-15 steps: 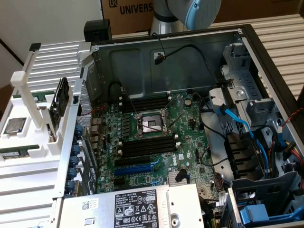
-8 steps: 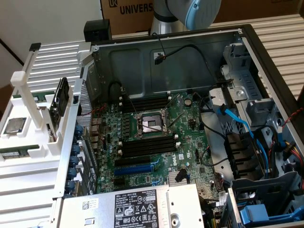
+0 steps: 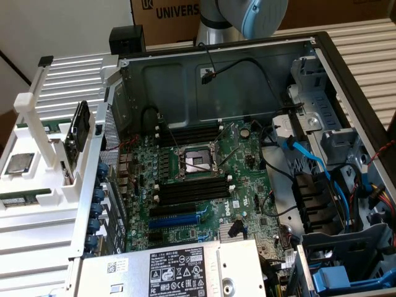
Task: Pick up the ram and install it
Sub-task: 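Pick up the ram and move it above insertion slot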
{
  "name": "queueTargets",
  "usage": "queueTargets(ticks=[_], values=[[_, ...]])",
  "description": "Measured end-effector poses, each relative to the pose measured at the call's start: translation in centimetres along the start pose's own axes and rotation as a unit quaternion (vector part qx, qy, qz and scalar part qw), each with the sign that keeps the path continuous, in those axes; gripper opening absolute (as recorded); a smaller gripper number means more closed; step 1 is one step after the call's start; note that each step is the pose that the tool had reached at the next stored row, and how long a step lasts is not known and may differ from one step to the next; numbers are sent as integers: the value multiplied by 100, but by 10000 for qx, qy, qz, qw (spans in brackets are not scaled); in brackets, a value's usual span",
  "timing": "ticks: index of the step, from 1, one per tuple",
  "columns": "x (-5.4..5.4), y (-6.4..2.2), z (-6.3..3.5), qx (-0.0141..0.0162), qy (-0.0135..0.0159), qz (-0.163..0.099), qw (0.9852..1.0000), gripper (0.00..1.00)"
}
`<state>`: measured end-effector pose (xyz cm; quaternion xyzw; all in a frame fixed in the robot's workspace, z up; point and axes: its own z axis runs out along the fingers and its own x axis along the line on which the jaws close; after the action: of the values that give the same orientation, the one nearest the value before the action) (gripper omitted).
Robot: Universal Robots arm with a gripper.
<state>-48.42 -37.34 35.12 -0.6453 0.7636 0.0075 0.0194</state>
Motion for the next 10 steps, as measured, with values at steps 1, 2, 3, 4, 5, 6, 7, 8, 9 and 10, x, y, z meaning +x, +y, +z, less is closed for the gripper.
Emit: queueTargets(ticks=[1, 2, 3, 4, 5, 6, 7, 8, 9, 10], values=[[17, -3, 4, -2, -17, -1, 10000, 11], [62, -11, 11, -5, -34, 0, 10000, 11], [82, -14, 17, -6, -43, 0, 10000, 11], [93, -16, 34, -7, -54, 0, 10000, 11], [103, -18, 51, -8, -59, 0, 10000, 11], [108, -22, 69, -9, -61, 0, 10000, 11], [108, -28, 87, -9, -61, 1, 10000, 11], [107, -40, 105, -10, -61, 0, 10000, 11], [102, -79, 139, -14, -62, 1, 10000, 11], [98, -110, 155, -18, -62, 1, 10000, 11]])
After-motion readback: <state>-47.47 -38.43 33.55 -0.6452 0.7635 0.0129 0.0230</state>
